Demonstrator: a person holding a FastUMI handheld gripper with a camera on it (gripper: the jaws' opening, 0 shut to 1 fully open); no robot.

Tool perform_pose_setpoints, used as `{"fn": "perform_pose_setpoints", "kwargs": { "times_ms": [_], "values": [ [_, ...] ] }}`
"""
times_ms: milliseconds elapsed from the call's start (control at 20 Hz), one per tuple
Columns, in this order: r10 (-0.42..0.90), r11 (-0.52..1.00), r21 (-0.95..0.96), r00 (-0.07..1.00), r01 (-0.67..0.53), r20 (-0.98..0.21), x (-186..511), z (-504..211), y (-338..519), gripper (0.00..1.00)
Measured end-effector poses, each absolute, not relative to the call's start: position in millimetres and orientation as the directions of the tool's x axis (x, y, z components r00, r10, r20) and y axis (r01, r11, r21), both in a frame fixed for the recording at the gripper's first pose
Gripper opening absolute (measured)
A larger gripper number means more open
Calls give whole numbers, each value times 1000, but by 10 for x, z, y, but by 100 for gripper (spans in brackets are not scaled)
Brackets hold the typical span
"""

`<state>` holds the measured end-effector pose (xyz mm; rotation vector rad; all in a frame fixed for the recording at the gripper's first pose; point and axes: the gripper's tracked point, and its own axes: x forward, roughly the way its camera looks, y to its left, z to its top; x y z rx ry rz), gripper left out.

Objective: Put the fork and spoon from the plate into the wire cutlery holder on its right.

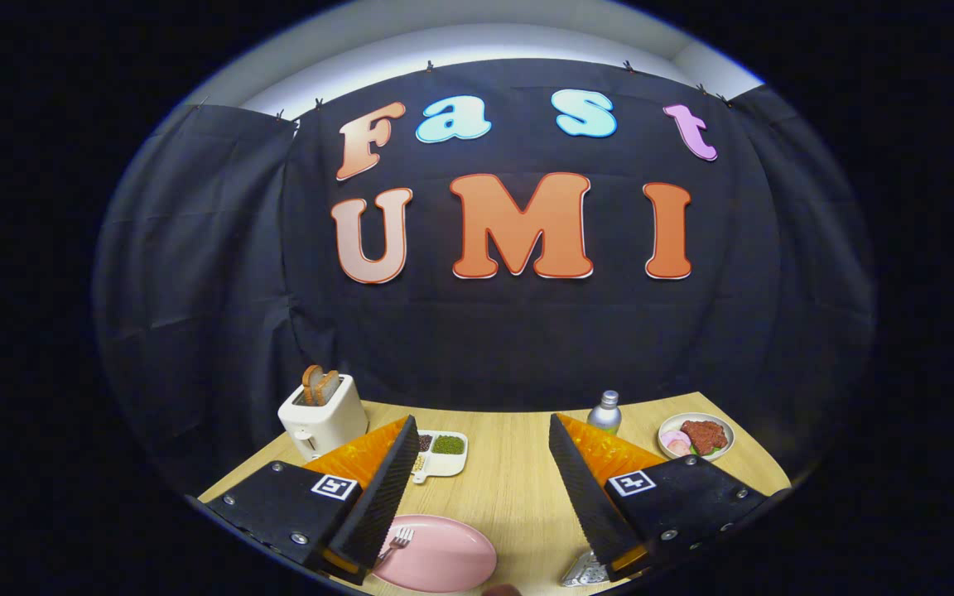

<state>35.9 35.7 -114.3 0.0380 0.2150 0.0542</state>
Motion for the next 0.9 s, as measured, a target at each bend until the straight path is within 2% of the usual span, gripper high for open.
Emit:
{"fn": "perform_pose_setpoints", "kwargs": {
  "times_ms": [300, 450, 650, 900],
  "values": [
    [126, 992, 51, 967, -117, -220, 404, -1224, 942, 95],
    [142, 990, 37, 951, -137, -275, 418, -1417, 1130, 95],
    [154, 987, 25, 896, -158, -416, 366, -1895, 1344, 95],
    [124, 988, 17, 735, -151, -667, 169, -2695, 1406, 96]
  ]
}}
